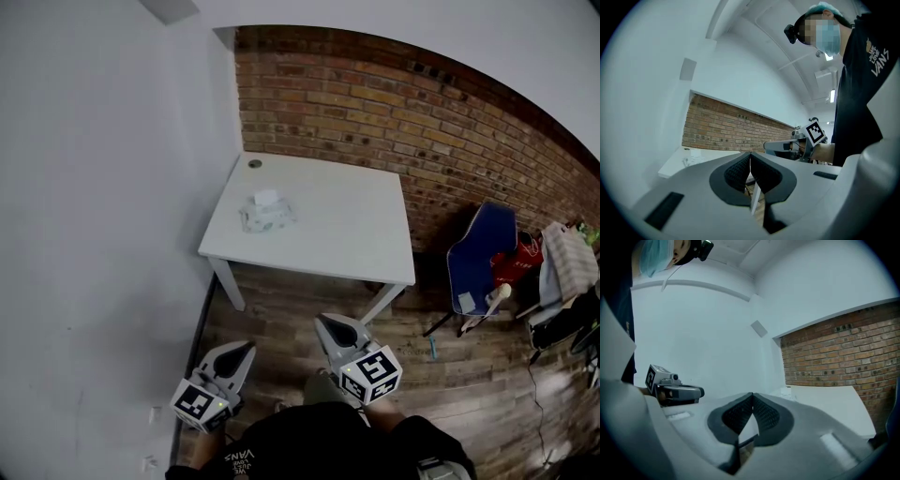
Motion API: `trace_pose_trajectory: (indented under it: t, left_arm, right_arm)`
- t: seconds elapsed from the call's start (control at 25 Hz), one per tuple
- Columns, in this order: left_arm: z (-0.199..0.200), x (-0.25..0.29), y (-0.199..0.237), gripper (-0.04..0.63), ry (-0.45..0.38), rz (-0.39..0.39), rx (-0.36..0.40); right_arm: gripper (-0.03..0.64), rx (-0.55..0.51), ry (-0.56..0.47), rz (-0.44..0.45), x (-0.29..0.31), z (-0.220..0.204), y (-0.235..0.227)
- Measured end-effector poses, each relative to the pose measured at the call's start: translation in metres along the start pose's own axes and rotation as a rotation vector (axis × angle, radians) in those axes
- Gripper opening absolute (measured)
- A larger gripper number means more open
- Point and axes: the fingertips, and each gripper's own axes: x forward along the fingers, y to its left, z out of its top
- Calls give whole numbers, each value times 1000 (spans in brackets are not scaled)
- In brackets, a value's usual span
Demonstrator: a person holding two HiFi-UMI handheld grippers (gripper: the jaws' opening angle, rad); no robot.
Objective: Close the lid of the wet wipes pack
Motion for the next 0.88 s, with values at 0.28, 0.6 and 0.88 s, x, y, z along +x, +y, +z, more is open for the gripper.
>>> trace_pose_trajectory:
  t: [0.28,0.6,0.88]
  left_arm:
    - [-3,21,20,0,-5,21,-13]
    - [11,65,57,0,-8,76,-16]
    - [21,106,84,0,-65,124,19]
  right_arm:
    - [-3,19,26,-3,15,-7,-25]
    - [-2,19,41,42,55,2,-70]
    - [-3,17,55,108,87,2,-108]
